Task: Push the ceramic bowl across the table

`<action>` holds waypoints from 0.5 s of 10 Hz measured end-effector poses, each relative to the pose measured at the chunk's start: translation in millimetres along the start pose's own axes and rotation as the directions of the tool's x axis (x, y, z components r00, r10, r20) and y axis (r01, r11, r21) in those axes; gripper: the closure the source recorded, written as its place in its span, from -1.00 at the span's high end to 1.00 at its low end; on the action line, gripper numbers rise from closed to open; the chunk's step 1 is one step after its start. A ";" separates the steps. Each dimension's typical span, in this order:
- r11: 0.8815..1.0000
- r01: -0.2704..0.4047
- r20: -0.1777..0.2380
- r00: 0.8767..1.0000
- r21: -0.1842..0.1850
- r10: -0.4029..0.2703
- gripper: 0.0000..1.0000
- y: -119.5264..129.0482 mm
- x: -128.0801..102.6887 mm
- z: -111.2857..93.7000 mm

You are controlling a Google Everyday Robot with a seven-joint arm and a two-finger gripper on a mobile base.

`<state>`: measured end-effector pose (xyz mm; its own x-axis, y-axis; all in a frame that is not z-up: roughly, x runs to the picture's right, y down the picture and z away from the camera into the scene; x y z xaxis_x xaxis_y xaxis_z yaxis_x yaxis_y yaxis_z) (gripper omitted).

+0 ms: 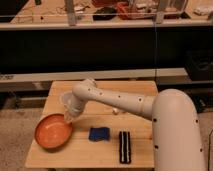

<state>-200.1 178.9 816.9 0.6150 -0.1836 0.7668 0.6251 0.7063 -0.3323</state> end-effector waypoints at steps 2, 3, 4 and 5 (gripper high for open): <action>1.000 -0.021 0.007 1.000 -0.005 0.021 -0.98 15.4 21.2 -10.9; 0.999 -0.032 0.009 0.999 -0.007 0.032 -0.98 20.9 28.1 -14.0; 0.999 -0.043 0.013 0.999 -0.004 0.043 -0.98 23.8 33.1 -15.3; 0.999 -0.046 0.013 0.999 -0.002 0.046 -0.98 24.3 34.3 -15.0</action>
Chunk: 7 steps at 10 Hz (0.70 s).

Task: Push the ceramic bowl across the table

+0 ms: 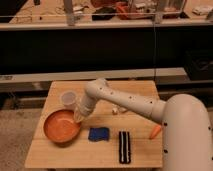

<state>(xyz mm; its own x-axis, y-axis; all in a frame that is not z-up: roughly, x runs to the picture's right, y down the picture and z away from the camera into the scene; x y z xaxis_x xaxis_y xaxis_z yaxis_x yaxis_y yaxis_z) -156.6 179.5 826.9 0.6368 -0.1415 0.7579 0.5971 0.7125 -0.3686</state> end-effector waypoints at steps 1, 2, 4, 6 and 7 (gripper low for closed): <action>1.000 -0.012 0.000 1.000 0.004 0.012 -0.98 4.8 6.3 -2.8; 1.000 -0.025 -0.004 1.000 0.008 0.025 -0.98 12.0 17.1 -8.0; 0.999 -0.050 -0.019 0.999 0.014 0.050 -0.98 31.3 42.7 -24.4; 0.997 -0.074 -0.033 0.997 0.022 0.075 -0.98 42.8 59.7 -35.5; 0.997 -0.080 -0.036 0.996 0.021 0.081 -0.98 44.2 61.0 -36.1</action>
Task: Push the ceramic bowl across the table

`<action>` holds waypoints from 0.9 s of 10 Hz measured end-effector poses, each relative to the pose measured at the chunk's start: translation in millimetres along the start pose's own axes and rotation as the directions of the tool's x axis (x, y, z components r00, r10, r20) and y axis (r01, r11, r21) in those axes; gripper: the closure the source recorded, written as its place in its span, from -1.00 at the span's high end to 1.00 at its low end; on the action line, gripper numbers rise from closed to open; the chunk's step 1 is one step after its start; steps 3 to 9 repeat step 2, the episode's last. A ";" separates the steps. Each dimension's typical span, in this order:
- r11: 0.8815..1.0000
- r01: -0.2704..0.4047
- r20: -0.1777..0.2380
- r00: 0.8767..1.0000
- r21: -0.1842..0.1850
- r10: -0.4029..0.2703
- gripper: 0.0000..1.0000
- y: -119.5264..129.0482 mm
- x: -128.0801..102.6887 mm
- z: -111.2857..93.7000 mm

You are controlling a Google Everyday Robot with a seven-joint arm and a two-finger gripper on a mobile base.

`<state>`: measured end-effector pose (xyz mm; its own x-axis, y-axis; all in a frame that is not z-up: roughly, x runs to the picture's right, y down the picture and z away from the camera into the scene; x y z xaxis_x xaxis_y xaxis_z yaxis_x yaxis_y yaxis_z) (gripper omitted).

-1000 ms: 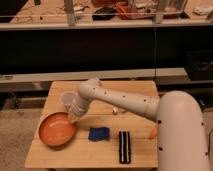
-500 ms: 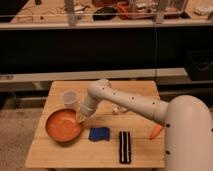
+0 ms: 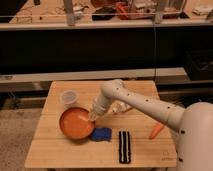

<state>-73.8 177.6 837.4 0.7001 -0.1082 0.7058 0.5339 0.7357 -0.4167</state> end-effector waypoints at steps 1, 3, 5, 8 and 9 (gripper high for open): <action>1.000 -0.006 -0.001 1.000 0.001 0.006 -0.98 2.1 1.5 -1.6; 1.000 -0.019 -0.008 1.000 -0.006 0.019 -0.98 11.0 10.2 -6.1; 1.000 -0.019 -0.008 1.000 -0.006 0.019 -0.98 11.0 10.2 -6.1; 1.000 -0.019 -0.008 1.000 -0.006 0.019 -0.98 11.0 10.2 -6.1; 1.000 -0.019 -0.008 1.000 -0.006 0.019 -0.98 11.0 10.2 -6.1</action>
